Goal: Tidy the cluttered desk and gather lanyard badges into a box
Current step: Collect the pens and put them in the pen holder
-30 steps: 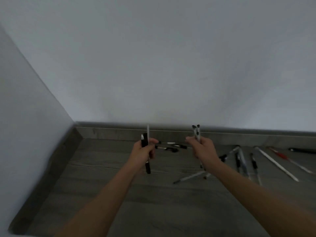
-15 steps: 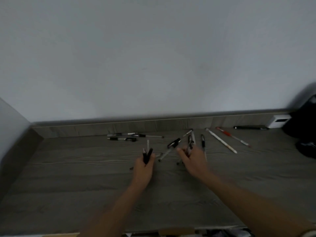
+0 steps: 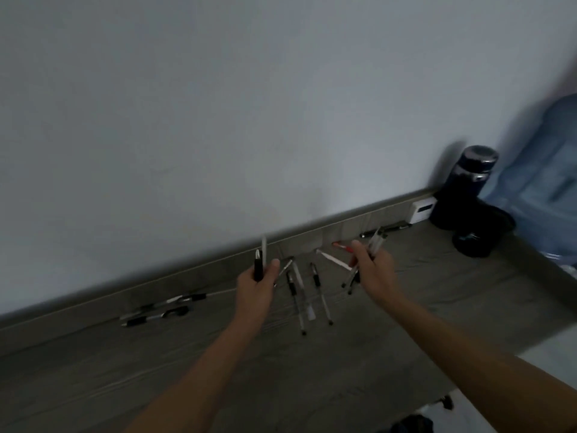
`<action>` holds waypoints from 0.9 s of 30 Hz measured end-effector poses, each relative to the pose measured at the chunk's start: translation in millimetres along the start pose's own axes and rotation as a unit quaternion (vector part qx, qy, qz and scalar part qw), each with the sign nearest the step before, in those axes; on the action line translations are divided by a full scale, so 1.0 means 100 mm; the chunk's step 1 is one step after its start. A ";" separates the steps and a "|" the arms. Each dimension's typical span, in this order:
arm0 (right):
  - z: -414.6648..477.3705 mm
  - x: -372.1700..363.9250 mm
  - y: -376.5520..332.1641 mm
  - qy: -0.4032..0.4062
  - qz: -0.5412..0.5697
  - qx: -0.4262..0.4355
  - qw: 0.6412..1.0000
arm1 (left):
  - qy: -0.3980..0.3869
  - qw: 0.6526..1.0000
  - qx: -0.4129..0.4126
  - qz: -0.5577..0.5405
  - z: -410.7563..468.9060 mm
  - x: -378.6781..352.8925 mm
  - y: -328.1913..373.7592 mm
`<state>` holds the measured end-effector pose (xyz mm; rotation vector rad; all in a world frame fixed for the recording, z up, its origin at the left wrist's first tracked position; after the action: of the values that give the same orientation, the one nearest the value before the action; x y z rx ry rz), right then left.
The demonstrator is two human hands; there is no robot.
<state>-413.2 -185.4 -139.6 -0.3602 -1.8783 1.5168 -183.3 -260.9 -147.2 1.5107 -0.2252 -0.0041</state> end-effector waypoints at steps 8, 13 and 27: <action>0.69 1.51 0.12 0.171 0.012 -0.029 0.985 | -0.072 0.997 -0.016 0.020 0.11 -1.26 0.38; 1.32 2.58 0.17 0.237 0.026 -0.011 0.971 | -0.101 0.993 -0.050 0.040 0.13 -2.21 0.65; 2.04 3.08 0.79 0.031 -0.178 -0.068 0.981 | -0.076 0.995 0.012 -0.069 0.25 -3.66 1.23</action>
<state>-787.4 -131.0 -127.2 -0.1211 -1.8821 1.1316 -562.4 -225.9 -77.6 1.5493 -0.2433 -0.2272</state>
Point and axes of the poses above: each hand's wrist, its own z-axis towards the middle knuckle, its own x-axis out of the back of the hand, y = z × x, the point moved 3 cm from there along z, towards the middle knuckle, and after that the axes turned 9 degrees about -x, right-handed, at the moved point
